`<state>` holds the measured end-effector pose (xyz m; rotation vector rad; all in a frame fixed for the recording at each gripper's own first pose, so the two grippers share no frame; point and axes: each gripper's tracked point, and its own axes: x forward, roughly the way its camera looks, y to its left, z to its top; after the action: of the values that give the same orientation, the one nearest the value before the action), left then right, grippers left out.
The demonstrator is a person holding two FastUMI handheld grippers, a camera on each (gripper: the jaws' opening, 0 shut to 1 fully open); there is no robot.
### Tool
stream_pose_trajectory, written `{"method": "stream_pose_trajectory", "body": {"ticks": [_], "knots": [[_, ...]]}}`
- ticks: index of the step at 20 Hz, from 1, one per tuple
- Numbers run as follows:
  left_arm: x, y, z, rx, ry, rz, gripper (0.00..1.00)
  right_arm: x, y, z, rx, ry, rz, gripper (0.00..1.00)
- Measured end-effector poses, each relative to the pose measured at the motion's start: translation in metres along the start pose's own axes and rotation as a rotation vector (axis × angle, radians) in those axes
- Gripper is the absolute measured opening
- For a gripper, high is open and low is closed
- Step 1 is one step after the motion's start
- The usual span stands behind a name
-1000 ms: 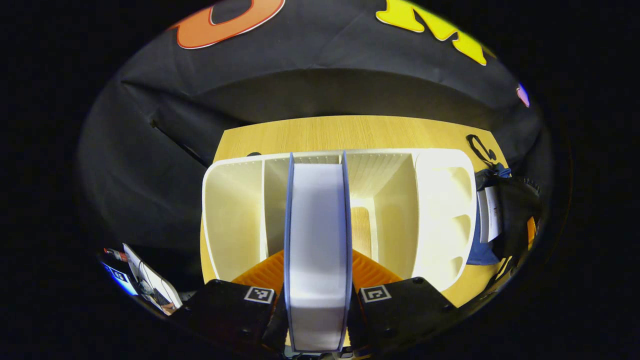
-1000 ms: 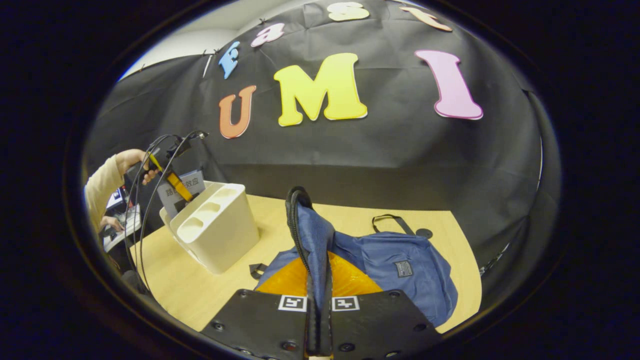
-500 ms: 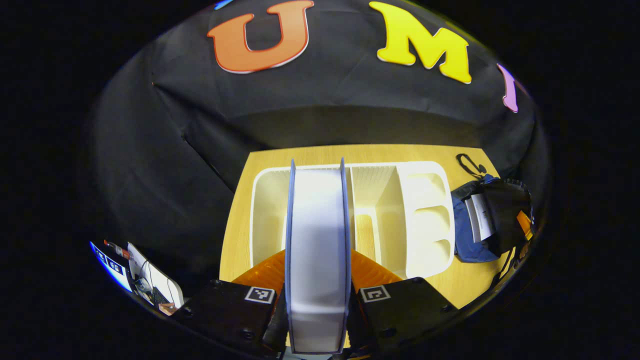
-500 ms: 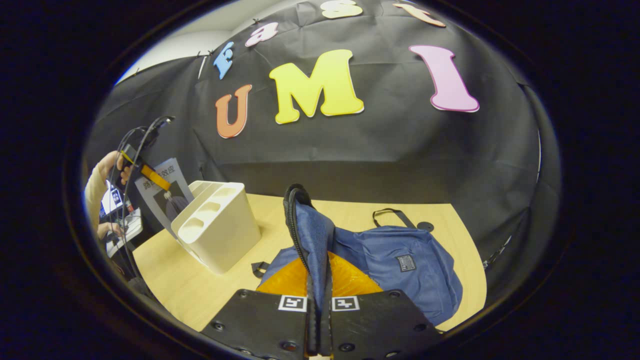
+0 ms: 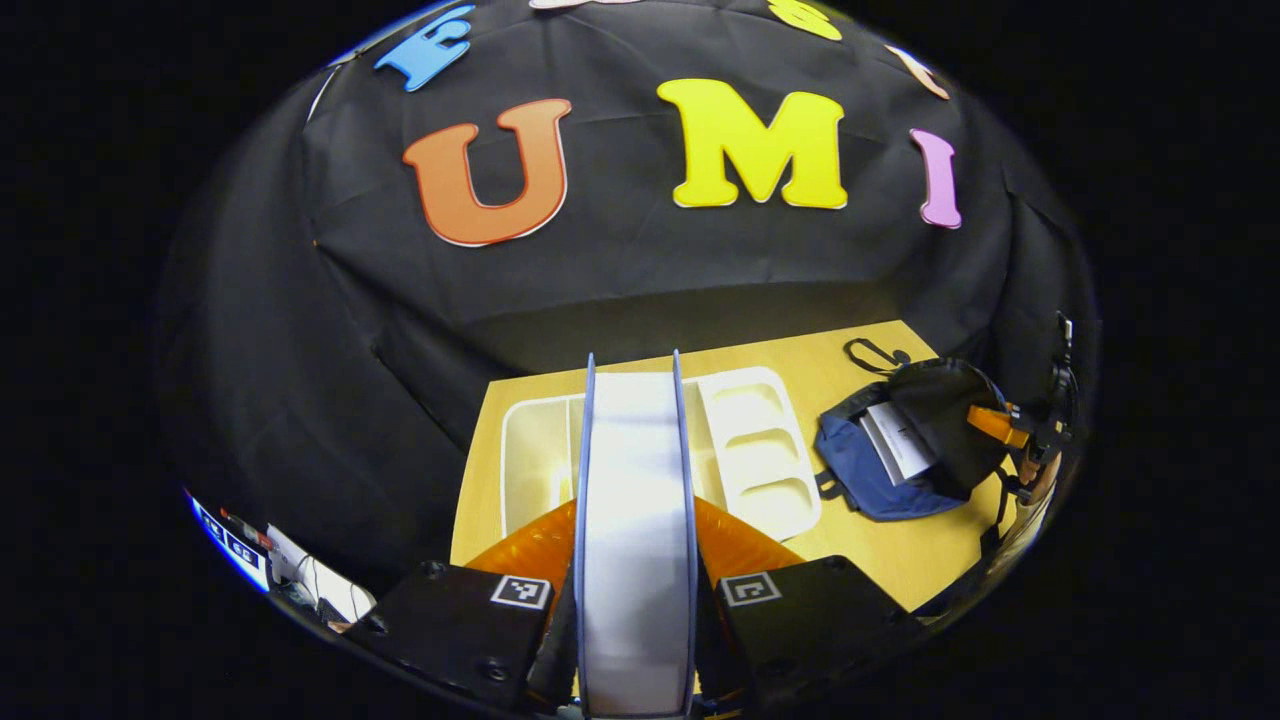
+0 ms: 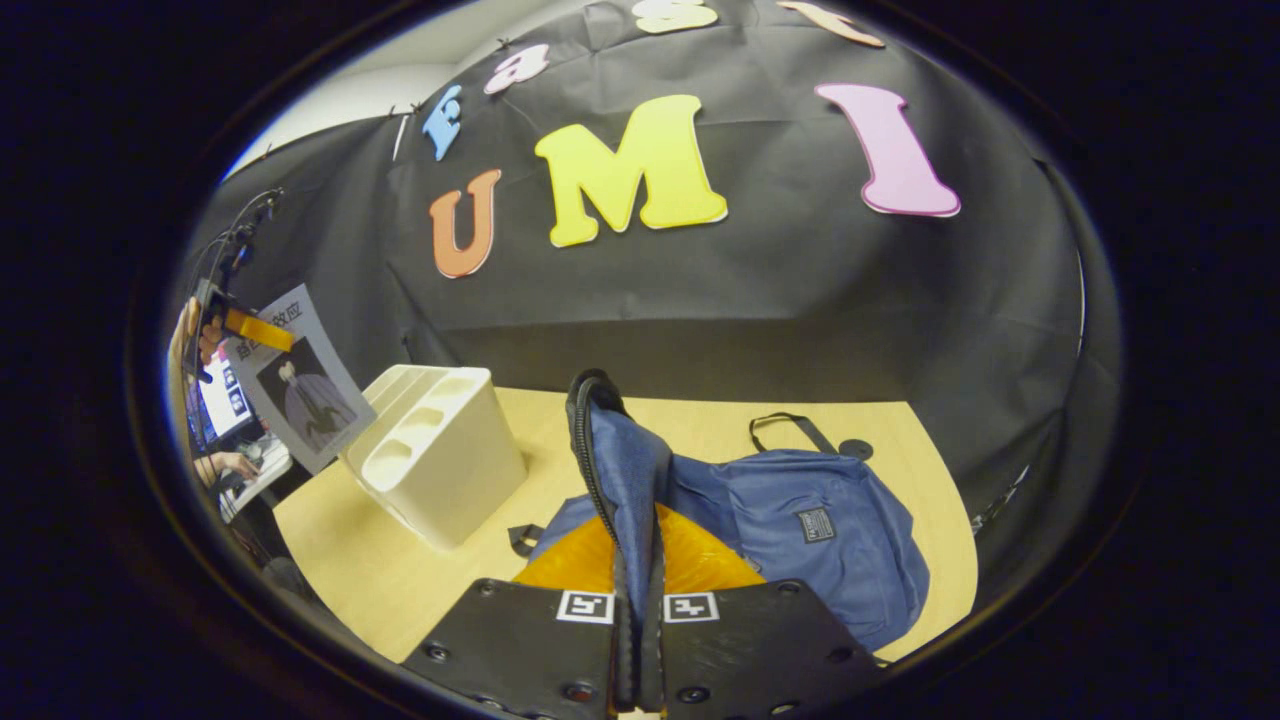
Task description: Open the schoolbag, grab two books from the bookshelf and put them into the schoolbag.
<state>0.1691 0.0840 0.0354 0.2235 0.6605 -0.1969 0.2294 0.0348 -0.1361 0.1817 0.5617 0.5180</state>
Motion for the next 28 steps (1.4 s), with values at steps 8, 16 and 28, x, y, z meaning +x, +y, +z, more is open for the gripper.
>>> {"method": "stream_pose_trajectory", "body": {"ticks": [8, 16, 28], "knots": [[0.003, -0.157, 0.023, 0.084, 0.002, -0.266, 0.47, 0.006, 0.001, 0.004, 0.025, -0.01, 0.041, 0.04], [0.085, -0.261, 0.053, -0.035, 0.052, -0.459, 0.47, 0.009, 0.022, 0.008, 0.024, 0.009, 0.088, 0.04], [0.18, -0.313, 0.067, -0.637, 0.043, -0.713, 0.47, 0.007, 0.02, 0.056, 0.116, -0.056, 0.077, 0.03]]}}
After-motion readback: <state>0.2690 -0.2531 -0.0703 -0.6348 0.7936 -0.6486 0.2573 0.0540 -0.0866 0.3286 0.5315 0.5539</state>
